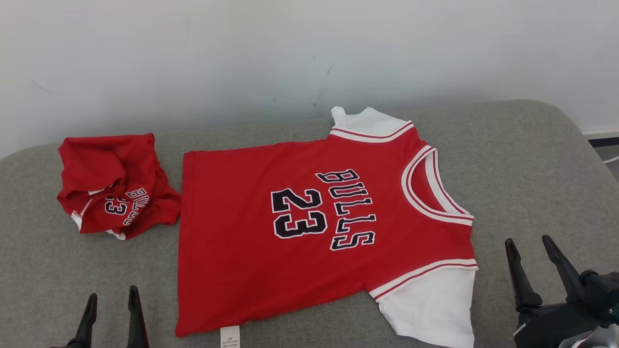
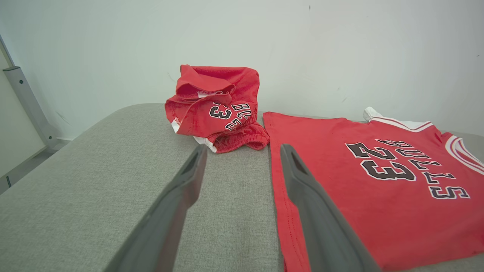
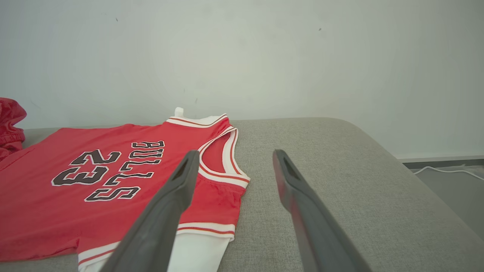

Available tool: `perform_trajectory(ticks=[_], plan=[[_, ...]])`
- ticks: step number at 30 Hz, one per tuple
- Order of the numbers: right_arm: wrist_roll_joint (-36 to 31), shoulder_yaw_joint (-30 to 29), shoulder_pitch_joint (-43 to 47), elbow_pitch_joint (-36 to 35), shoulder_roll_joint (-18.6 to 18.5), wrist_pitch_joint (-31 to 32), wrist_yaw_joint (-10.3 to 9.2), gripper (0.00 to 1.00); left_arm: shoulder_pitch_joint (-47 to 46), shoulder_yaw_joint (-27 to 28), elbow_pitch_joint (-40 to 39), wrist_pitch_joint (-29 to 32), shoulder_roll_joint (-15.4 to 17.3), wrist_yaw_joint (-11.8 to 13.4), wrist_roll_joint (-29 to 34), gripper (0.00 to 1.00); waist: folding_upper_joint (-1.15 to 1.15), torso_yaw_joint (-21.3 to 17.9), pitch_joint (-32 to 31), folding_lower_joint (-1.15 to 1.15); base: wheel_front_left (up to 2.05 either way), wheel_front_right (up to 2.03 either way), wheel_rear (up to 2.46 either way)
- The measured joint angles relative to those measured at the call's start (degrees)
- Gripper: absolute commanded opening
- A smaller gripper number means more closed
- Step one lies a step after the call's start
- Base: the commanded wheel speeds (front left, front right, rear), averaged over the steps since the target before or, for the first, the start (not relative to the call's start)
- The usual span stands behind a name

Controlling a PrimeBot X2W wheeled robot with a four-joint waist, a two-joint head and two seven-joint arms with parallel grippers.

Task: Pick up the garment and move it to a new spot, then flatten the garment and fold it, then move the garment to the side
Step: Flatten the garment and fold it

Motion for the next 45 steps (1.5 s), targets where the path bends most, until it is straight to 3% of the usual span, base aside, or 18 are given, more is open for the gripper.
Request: perform_trajectory(ticks=[21,35,45], plan=[[-1.0,-1.8,1.8,1.1,1.3,0.0,1.56,1.00,0.9,-2.2,-1.0,2.4,1.6,-0.2,2.3,1.00,0.00,0.9,-1.4,0.00,0.00,0.00,0.00],[0.3,-0.5,3.3,4.6,1.6,3.0,3.56,1.00,0.5,-7.9,3.1,12.2,3.2,-9.9,-0.5,1.00,0.00,1.4,-0.8,0.00,0.00,0.00,0.00],[2.3,2.6,2.0,7.3,2.6,9.2,5.38,1.00,-5.5,-8.8,9.1,17.3,3.0,-12.6,-3.8,1.00,0.00,1.3,0.8,0.01,0.00,0.00,0.00]])
